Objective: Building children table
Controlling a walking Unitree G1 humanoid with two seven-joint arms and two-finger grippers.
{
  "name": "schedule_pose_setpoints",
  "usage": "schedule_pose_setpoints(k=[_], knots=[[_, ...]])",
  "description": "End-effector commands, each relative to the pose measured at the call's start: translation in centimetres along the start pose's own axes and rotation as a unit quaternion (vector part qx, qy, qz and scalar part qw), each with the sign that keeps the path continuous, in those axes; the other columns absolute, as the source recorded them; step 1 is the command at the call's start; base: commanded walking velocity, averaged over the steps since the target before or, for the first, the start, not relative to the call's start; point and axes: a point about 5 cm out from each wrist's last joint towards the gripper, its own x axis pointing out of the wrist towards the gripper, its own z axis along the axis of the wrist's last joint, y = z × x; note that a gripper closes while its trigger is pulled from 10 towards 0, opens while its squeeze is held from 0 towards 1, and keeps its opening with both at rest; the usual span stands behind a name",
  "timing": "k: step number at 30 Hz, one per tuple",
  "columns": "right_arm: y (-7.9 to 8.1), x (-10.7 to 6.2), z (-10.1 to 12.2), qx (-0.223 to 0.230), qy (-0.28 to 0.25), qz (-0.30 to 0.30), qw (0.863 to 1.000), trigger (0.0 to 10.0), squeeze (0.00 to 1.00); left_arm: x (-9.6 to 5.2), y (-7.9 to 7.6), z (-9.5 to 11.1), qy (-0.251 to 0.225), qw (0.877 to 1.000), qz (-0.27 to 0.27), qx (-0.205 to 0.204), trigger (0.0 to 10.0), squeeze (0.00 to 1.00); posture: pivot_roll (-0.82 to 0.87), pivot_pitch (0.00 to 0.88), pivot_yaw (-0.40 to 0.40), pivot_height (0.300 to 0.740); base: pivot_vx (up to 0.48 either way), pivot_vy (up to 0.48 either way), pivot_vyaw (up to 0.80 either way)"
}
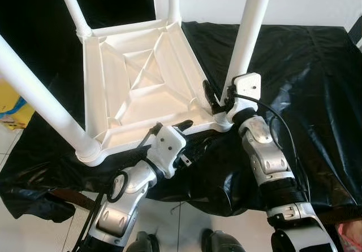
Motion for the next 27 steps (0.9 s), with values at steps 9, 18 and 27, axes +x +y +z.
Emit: schedule_pose_setpoints(k=[9, 18, 27], knots=[[0.1, 0.5, 0.7, 0.007, -0.023, 0.009, 1.0, 0.0, 0.0, -0.5, -0.5, -0.3, 0.022, 1.0, 0.001, 0.005, 10.0, 0.0, -0.04, 0.127, -0.021, 0.74, 0.0, 0.0, 0.0], [-0.3, 0.2, 0.5, 0.048, -0.009, -0.01, 0.999, 10.0, 0.0, -1.5, 1.0, -0.8, 0.044, 0.998, 0.046, -0.028, 10.0, 0.0, -0.05, 0.127, -0.022, 0.74, 0.0, 0.0, 0.0], [-0.5, 0.1, 0.5, 0.125, 0.021, -0.028, 0.992, 3.8, 0.0, -2.9, 3.6, -4.0, 0.16, 0.974, 0.152, -0.041, 10.0, 0.0, -0.05, 0.152, -0.023, 0.74, 0.0, 0.0, 0.0]])
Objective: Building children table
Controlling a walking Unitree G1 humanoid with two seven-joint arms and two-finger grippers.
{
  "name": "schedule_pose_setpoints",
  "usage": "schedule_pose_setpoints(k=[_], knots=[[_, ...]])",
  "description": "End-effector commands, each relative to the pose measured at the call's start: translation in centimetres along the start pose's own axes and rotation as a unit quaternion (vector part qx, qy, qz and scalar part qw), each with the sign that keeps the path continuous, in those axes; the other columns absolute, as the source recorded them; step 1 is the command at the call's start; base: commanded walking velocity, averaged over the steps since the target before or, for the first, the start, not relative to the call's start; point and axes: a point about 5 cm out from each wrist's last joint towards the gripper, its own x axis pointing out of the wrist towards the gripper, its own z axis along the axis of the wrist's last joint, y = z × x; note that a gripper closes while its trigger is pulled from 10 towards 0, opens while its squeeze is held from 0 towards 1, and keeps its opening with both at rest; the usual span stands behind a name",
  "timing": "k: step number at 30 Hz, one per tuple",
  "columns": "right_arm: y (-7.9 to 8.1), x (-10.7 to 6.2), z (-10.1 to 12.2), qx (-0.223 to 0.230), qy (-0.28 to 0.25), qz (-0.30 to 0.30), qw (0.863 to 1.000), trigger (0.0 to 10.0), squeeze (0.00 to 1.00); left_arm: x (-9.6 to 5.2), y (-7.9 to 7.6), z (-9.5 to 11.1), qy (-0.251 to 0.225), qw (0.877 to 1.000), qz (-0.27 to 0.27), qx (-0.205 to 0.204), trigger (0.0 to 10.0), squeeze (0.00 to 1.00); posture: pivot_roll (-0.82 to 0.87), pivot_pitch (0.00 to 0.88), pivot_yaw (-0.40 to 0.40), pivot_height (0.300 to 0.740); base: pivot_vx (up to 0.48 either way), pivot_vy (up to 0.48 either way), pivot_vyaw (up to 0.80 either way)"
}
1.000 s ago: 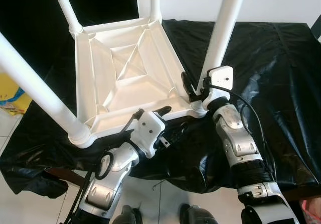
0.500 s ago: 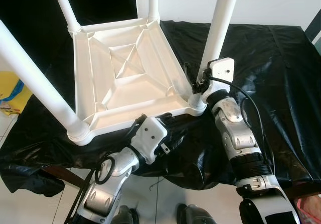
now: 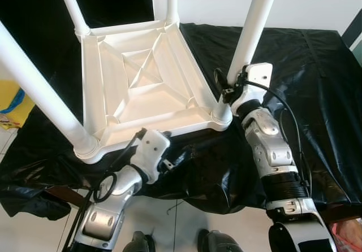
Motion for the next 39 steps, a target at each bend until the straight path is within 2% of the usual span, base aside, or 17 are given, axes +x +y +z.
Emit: schedule_pose_setpoints(k=[1, 3, 4, 5, 6, 11, 12, 13, 14, 15, 16, 17, 21, 22, 27, 28, 39], knots=[[0.1, -0.2, -0.3, 0.056, 0.005, -0.011, 0.998, 10.0, 0.0, -0.1, 1.5, -1.0, 0.034, 0.993, 0.109, -0.023, 10.0, 0.0, -0.05, 0.152, -0.023, 0.74, 0.0, 0.0, 0.0], [-0.2, -0.3, -0.2, 0.102, 0.008, -0.028, 0.994, 1.7, 0.0, -0.2, 2.2, -1.3, 0.044, 0.988, 0.141, -0.038, 10.0, 0.0, -0.06, 0.154, -0.022, 0.74, 0.0, 0.0, 0.0], [-0.2, -0.3, -0.2, 0.102, 0.008, -0.028, 0.994, 1.7, 0.0, -0.2, 2.2, -1.3, 0.044, 0.988, 0.141, -0.038, 10.0, 0.0, -0.06, 0.154, -0.022, 0.74, 0.0, 0.0, 0.0], [-0.3, -0.3, -0.2, 0.114, 0.01, -0.034, 0.993, 4.7, 0.0, -0.3, 2.4, -1.4, 0.047, 0.987, 0.149, -0.038, 10.0, 0.0, -0.06, 0.154, -0.022, 0.74, 0.0, 0.0, 0.0], [-0.5, -0.6, -0.3, 0.165, 0.015, -0.054, 0.985, 10.0, 0.0, -0.4, 2.8, -1.7, 0.063, 0.984, 0.162, -0.032, 10.0, 0.0, -0.06, 0.156, -0.021, 0.74, 0.0, 0.0, 0.0], [-0.7, -1.1, -0.3, 0.211, 0.017, -0.066, 0.975, 10.0, 0.0, -0.8, 3.4, -2.3, 0.088, 0.978, 0.182, -0.041, 10.0, 0.0, -0.06, 0.159, -0.021, 0.74, 0.0, 0.0, 0.0], [-0.6, -1.5, -0.2, 0.199, 0.018, -0.064, 0.978, 4.8, 0.0, -1.0, 3.9, -2.6, 0.1, 0.974, 0.198, -0.04, 10.0, 0.0, -0.06, 0.163, -0.019, 0.74, 0.0, 0.0, 0.0], [-0.6, -1.5, -0.2, 0.199, 0.018, -0.064, 0.978, 4.8, 0.0, -1.0, 3.9, -2.6, 0.1, 0.974, 0.198, -0.04, 10.0, 0.0, -0.06, 0.163, -0.019, 0.74, 0.0, 0.0, 0.0], [-0.4, -1.9, -0.2, 0.191, 0.018, -0.06, 0.98, 0.0, 0.0, -1.2, 4.4, -2.9, 0.113, 0.969, 0.217, -0.048, 10.0, 0.0, -0.06, 0.164, -0.018, 0.74, 0.0, 0.0, 0.0], [-0.3, -2.2, -0.2, 0.185, 0.018, -0.057, 0.981, 3.3, 0.0, -1.3, 4.7, -3.2, 0.121, 0.965, 0.229, -0.052, 10.0, 0.0, -0.07, 0.165, -0.017, 0.74, 0.0, 0.0, 0.0], [-0.3, -2.2, -0.2, 0.185, 0.018, -0.057, 0.981, 3.3, 0.0, -1.3, 4.7, -3.2, 0.121, 0.965, 0.229, -0.052, 10.0, 0.0, -0.07, 0.165, -0.017, 0.74, 0.0, 0.0, 0.0], [-0.2, -2.6, -0.1, 0.187, 0.019, -0.056, 0.981, 0.0, 0.0, -1.6, 5.2, -3.5, 0.134, 0.958, 0.247, -0.05, 10.0, 0.0, -0.07, 0.164, -0.014, 0.74, 0.0, 0.0, 0.0], [-0.2, -3.3, -0.1, 0.219, 0.023, -0.065, 0.973, 0.0, 0.0, -2.1, 6.1, -4.2, 0.161, 0.944, 0.284, -0.056, 10.0, 0.0, -0.08, 0.167, -0.01, 0.74, 0.0, 0.0, 0.0], [-0.3, -3.9, -0.4, 0.246, 0.025, -0.081, 0.965, 4.4, 0.0, -2.6, 6.7, -4.6, 0.173, 0.933, 0.311, -0.059, 10.0, 0.0, -0.08, 0.167, -0.008, 0.74, 0.0, 0.0, 0.0], [-0.8, -5.1, -0.8, 0.306, 0.033, -0.122, 0.944, 5.0, 0.0, -3.8, 7.8, -4.8, 0.184, 0.914, 0.353, -0.075, 10.0, 0.0, -0.09, 0.172, 0.003, 0.74, 0.0, 0.0, 0.0], [-1.2, -5.4, -0.9, 0.327, 0.03, -0.141, 0.934, 10.0, 0.0, -4.3, 8.1, -4.7, 0.189, 0.909, 0.362, -0.083, 10.0, 0.0, -0.1, 0.172, 0.01, 0.74, 0.0, 0.0, 0.0], [-2.9, -8.3, -1.9, 0.411, 0.017, -0.203, 0.889, 10.0, 0.0, -7.2, 12.4, -3.5, 0.172, 0.85, 0.481, -0.131, 10.0, 0.0, -0.09, 0.174, 0.023, 0.74, 0.0, 0.0, 0.0]])
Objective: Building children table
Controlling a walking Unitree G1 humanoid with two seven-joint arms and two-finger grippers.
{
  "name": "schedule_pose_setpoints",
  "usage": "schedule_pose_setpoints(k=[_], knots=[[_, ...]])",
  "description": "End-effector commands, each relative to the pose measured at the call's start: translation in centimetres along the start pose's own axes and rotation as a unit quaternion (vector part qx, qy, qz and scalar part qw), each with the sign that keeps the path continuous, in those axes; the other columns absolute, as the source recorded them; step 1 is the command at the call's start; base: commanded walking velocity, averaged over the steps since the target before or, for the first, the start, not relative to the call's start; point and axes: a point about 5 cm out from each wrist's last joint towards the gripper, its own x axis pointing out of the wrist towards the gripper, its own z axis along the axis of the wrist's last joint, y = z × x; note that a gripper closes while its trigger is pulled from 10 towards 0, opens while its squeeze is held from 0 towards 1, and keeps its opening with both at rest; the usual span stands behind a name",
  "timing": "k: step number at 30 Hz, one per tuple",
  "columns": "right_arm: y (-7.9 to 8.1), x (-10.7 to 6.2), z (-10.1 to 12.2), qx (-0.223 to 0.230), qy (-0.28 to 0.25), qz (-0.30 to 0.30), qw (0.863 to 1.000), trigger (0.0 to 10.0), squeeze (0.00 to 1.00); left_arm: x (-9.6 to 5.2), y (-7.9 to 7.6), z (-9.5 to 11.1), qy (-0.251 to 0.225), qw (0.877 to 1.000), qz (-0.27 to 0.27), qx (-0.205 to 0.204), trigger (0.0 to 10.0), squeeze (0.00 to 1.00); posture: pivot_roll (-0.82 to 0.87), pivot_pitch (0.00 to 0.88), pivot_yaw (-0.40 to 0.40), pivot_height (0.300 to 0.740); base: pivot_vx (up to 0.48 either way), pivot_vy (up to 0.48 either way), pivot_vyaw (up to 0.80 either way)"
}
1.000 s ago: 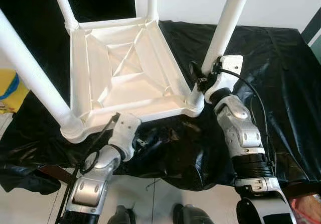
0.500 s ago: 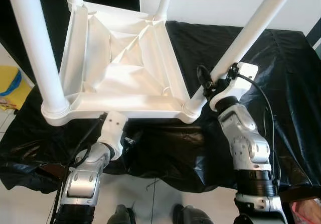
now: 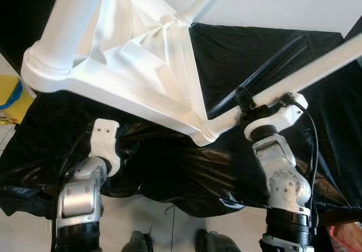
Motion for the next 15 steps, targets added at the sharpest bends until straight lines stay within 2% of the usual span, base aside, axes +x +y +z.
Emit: schedule_pose_setpoints(k=[1, 3, 4, 5, 8, 9, 10, 11, 12, 13, 15], knots=[[-1.9, -1.2, -0.2, 0.066, -0.003, -0.051, 0.997, 10.0, 0.0, -0.5, 4.3, -0.3, 0.01, 0.961, 0.276, -0.015, 10.0, 0.0, -0.09, 0.175, 0.026, 0.74, 0.0, 0.0, 0.0], [-2.4, -1.8, 0.1, 0.082, -0.006, -0.054, 0.995, 10.0, 0.0, 0.4, 6.2, 1.5, -0.012, 0.947, 0.32, -0.025, 10.0, 0.0, -0.09, 0.176, 0.035, 0.74, 0.0, 0.0, 0.0], [-2.4, -1.8, 0.1, 0.082, -0.006, -0.054, 0.995, 10.0, 0.0, 0.4, 6.2, 1.5, -0.012, 0.947, 0.32, -0.025, 10.0, 0.0, -0.09, 0.176, 0.035, 0.74, 0.0, 0.0, 0.0], [-2.7, -2.1, 0.1, 0.101, -0.012, -0.055, 0.993, 10.0, 0.0, 1.2, 7.3, 2.7, -0.028, 0.94, 0.339, -0.04, 10.0, 0.0, -0.1, 0.177, 0.037, 0.74, 0.0, 0.0, 0.0], [-2.8, -2.4, 0.2, 0.113, -0.016, -0.056, 0.992, 10.0, 0.0, 1.6, 7.8, 3.6, -0.037, 0.935, 0.348, -0.051, 10.0, 0.0, -0.1, 0.177, 0.037, 0.74, 0.0, 0.0, 0.0], [-3.0, -2.7, -0.1, 0.128, -0.013, -0.059, 0.99, 10.0, 0.0, 2.3, 8.4, 4.7, -0.052, 0.929, 0.359, -0.07, 10.0, 0.0, -0.11, 0.177, 0.042, 0.74, 0.0, 0.0, 0.0], [-3.2, -3.1, -0.4, 0.157, -0.012, -0.06, 0.986, 10.0, 0.0, 3.0, 8.7, 5.9, -0.062, 0.928, 0.362, -0.07, 10.0, 0.0, -0.12, 0.177, 0.05, 0.74, 0.0, 0.0, 0.0], [-3.2, -3.1, -0.4, 0.157, -0.012, -0.06, 0.986, 10.0, 0.0, 3.0, 8.7, 5.9, -0.062, 0.928, 0.362, -0.07, 10.0, 0.0, -0.12, 0.177, 0.05, 0.74, 0.0, 0.0, 0.0], [-3.3, -3.4, -0.7, 0.171, -0.011, -0.06, 0.983, 10.0, 0.0, 3.8, 8.6, 7.1, -0.079, 0.932, 0.346, -0.079, 10.0, 0.0, -0.12, 0.182, 0.055, 0.74, 0.0, 0.0, 0.0], [-3.4, -4.0, -0.9, 0.199, -0.01, -0.057, 0.978, 10.0, 0.0, 4.6, 8.1, 8.6, -0.093, 0.937, 0.329, -0.068, 10.0, 0.0, -0.12, 0.181, 0.059, 0.74, 0.0, 0.0, 0.0], [-3.4, -4.0, -0.9, 0.199, -0.01, -0.057, 0.978, 10.0, 0.0, 4.6, 8.1, 8.6, -0.093, 0.937, 0.329, -0.068, 10.0, 0.0, -0.12, 0.181, 0.059, 0.74, 0.0, 0.0, 0.0]])
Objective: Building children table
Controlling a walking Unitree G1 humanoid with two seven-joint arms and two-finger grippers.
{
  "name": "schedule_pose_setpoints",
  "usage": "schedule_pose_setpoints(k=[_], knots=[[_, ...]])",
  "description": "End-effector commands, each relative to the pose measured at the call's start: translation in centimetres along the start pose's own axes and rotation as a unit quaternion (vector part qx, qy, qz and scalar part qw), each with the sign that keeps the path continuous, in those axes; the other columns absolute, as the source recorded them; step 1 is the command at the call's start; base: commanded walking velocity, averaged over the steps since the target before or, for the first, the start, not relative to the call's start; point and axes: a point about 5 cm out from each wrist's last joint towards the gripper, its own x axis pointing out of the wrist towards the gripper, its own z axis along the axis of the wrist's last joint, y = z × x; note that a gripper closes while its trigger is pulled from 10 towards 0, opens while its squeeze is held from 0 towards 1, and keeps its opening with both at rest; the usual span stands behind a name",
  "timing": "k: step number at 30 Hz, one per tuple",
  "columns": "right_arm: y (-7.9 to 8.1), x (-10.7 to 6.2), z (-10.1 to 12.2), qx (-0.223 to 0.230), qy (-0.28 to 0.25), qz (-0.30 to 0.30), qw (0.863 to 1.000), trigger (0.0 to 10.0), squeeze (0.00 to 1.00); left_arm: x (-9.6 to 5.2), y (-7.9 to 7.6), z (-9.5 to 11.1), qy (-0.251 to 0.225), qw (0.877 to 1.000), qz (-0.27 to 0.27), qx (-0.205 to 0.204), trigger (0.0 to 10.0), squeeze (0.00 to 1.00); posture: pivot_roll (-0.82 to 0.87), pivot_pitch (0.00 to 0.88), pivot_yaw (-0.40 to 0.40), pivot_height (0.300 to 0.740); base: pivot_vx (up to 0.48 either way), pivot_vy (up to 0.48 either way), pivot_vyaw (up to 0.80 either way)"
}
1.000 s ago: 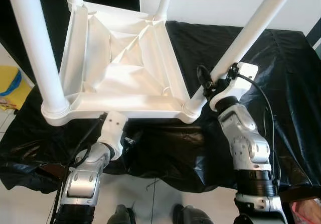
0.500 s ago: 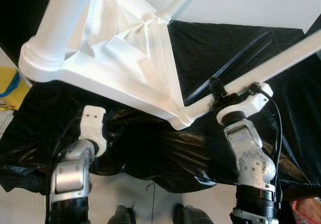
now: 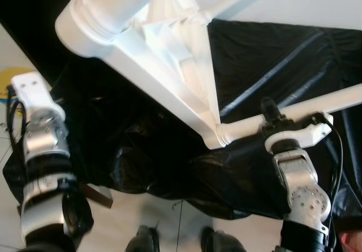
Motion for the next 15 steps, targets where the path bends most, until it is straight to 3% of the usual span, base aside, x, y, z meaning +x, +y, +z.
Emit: schedule_pose_setpoints(k=[1, 2, 4, 5, 8, 9, 12, 13, 14, 15], knots=[[-1.3, -2.1, -2.0, 0.104, 0.0, -0.028, 0.994, 10.0, 0.0, 0.4, -0.2, 0.1, -0.003, 1.0, 0.008, 0.013, 10.0, 0.0, -0.12, 0.181, 0.059, 0.74, 0.0, 0.0, 0.0], [-1.3, -2.1, -2.0, 0.104, 0.0, -0.028, 0.994, 10.0, 0.0, 0.4, -0.2, 0.1, -0.003, 1.0, 0.008, 0.013, 10.0, 0.0, -0.12, 0.181, 0.059, 0.74, 0.0, 0.0, 0.0], [-2.2, -3.4, -2.4, 0.137, 0.008, -0.039, 0.99, 10.0, 0.0, 0.6, -3.3, 2.9, -0.045, 0.995, -0.083, -0.022, 10.0, 0.0, -0.14, 0.191, 0.069, 0.74, 0.0, 0.0, 0.0], [-2.2, -3.4, -2.4, 0.137, 0.008, -0.039, 0.99, 10.0, 0.0, 0.6, -3.3, 2.9, -0.045, 0.995, -0.083, -0.022, 10.0, 0.0, -0.14, 0.191, 0.069, 0.74, 0.0, 0.0, 0.0], [-3.3, -5.4, -2.3, 0.161, 0.005, -0.052, 0.986, 10.0, 0.0, -0.4, -8.4, 6.8, -0.09, 0.972, -0.21, -0.049, 10.0, 0.0, -0.15, 0.211, 0.094, 0.74, 0.0, 0.0, 0.0], [-3.3, -5.4, -2.3, 0.161, 0.005, -0.052, 0.986, 10.0, 0.0, -0.4, -8.4, 6.8, -0.09, 0.972, -0.21, -0.049, 10.0, 0.0, -0.15, 0.211, 0.094, 0.74, 0.0, 0.0, 0.0], [-4.2, -6.3, -1.8, 0.17, -0.01, -0.065, 0.983, 10.0, 0.0, -1.2, -10.6, 8.3, -0.106, 0.961, -0.251, -0.05, 10.0, 0.0, -0.16, 0.218, 0.106, 0.74, 0.0, 0.0, 0.0], [-4.2, -6.3, -1.8, 0.17, -0.01, -0.065, 0.983, 10.0, 0.0, -1.2, -10.6, 8.3, -0.106, 0.961, -0.251, -0.05, 10.0, 0.0, -0.16, 0.218, 0.106, 0.74, 0.0, 0.0, 0.0], [-4.7, -6.9, -1.6, 0.169, -0.016, -0.07, 0.983, 10.0, 0.0, -1.8, -11.9, 9.0, -0.113, 0.952, -0.28, -0.05, 10.0, 0.0, -0.16, 0.223, 0.118, 0.74, 0.0, 0.0, 0.0], [-4.7, -6.9, -1.6, 0.169, -0.016, -0.07, 0.983, 10.0, 0.0, -1.8, -11.9, 9.0, -0.113, 0.952, -0.28, -0.05, 10.0, 0.0, -0.16, 0.223, 0.118, 0.74, 0.0, 0.0, 0.0]])
